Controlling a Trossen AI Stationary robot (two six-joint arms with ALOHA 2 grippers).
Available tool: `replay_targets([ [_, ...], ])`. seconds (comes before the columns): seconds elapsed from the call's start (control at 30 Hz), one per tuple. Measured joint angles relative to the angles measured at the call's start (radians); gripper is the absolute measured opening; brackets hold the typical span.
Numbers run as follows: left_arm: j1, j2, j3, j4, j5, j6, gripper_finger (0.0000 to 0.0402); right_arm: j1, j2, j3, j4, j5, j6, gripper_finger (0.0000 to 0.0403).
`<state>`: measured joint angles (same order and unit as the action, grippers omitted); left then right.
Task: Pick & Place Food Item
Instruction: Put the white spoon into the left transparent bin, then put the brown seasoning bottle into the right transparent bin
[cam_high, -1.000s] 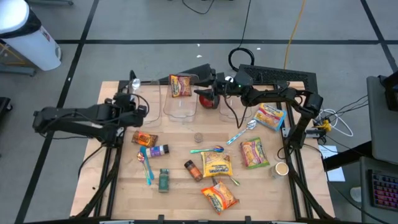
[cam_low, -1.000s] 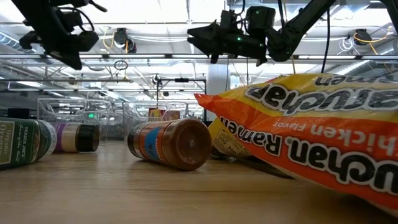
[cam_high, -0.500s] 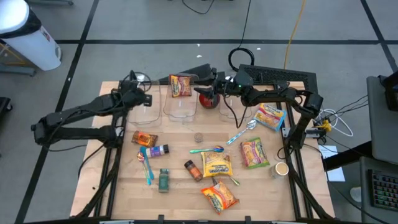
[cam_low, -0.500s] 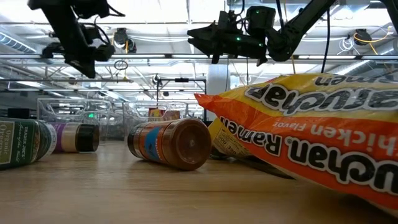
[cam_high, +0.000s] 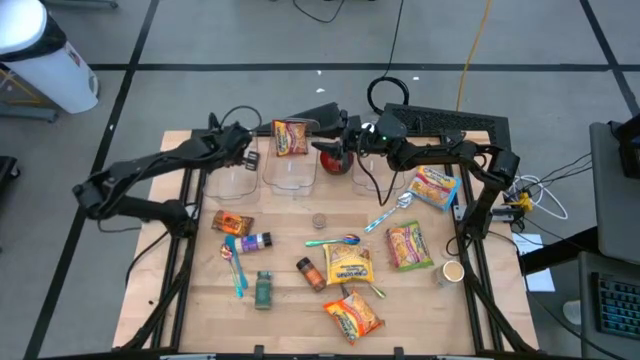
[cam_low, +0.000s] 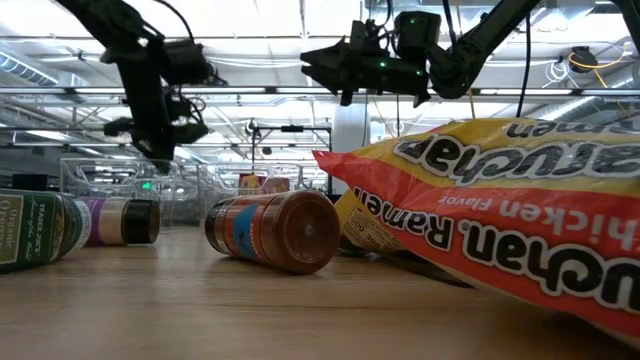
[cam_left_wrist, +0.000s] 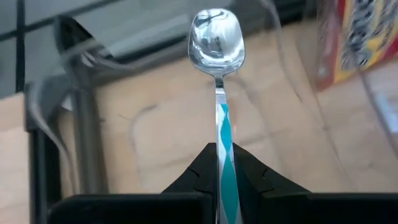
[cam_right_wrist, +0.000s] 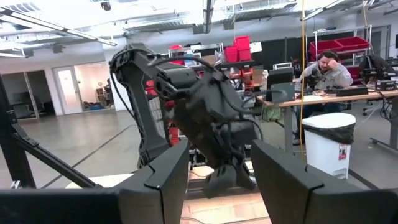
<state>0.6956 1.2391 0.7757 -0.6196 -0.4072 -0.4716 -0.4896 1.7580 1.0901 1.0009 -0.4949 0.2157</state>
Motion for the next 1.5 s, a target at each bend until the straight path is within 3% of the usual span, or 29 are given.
replay_targets([
  [0.57, 0.007, 0.183, -0.007, 0.022, 0.008, -0.002, 0.0020, 0.000, 0.000, 0.000, -0.057, -0.003, 0.000, 0.0165],
  [0.73, 0.016, 0.186, -0.048, 0.064, 0.034, -0.023, 0.0018, 0.000, 0.000, 0.000, -0.071, -0.003, 0.000, 0.0164],
  [1.0, 0.031, 0.185, -0.070, 0.076, 0.062, -0.035, 0.0065, 0.000, 0.000, 0.000, -0.071, -0.004, 0.000, 0.0164],
  [1.5, 0.033, 0.159, -0.076, 0.118, 0.056, 0.004, 0.0071, 0.000, 0.000, 0.000, -0.071, -0.004, 0.000, 0.0164],
])
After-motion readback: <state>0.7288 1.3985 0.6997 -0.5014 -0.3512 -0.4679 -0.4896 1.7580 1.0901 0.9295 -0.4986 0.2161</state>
